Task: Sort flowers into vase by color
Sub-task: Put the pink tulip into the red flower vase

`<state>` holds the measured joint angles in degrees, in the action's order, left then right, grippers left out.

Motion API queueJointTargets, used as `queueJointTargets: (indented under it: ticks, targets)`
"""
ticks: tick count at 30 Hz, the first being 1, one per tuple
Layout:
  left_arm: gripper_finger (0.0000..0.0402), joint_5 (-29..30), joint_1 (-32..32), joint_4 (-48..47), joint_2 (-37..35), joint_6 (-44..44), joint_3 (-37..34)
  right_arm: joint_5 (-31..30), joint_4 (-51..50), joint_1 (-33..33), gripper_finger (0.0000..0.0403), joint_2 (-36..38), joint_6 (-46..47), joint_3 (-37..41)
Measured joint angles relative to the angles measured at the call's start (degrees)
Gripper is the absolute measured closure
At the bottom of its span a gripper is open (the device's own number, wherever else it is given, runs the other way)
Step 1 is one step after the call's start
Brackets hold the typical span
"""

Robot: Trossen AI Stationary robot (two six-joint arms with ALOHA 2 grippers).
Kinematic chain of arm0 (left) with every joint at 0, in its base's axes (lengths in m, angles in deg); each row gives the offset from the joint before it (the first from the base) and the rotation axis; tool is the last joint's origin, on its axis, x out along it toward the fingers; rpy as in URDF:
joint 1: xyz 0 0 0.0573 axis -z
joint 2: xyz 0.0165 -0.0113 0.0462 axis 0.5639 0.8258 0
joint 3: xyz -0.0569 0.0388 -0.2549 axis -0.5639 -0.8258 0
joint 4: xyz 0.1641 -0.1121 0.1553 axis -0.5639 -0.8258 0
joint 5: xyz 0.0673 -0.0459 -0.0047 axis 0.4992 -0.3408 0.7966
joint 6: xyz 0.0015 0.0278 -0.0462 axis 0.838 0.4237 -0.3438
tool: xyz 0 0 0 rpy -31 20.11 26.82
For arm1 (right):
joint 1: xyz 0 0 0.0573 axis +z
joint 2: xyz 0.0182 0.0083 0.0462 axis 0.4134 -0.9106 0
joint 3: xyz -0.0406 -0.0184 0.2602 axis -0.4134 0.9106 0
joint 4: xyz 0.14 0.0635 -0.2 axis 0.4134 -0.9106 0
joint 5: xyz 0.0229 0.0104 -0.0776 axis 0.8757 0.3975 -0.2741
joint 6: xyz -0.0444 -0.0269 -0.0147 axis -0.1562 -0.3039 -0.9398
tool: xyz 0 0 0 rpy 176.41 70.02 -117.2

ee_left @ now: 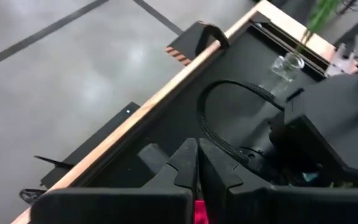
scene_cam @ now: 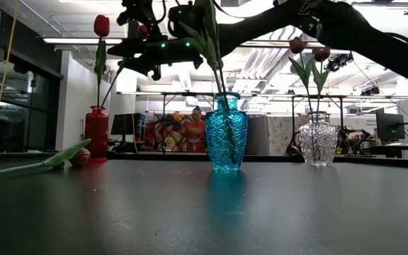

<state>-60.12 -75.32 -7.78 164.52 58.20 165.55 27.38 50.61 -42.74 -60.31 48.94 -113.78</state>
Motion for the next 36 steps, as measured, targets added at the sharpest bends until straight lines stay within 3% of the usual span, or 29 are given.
queueJointTargets:
  ticks: [15, 30, 36]
  targets:
    - [0.0401, 0.4, 0.0, -7.2, 0.1, 1.2, 0.0, 0.0, -0.4, 0.0, 0.0160, 0.0, -0.2, 0.0]
    - [0.0401, 6.4, 0.0, -11.4, -3.7, 1.4, 0.1, 0.0, 0.0, -0.3, 0.0160, 0.3, -0.2, 0.0]
    - [0.0401, 9.5, 0.0, -11.7, -3.7, 1.4, 0.1, 2.7, 1.7, 0.3, 0.0160, 0.4, 0.2, 0.0]
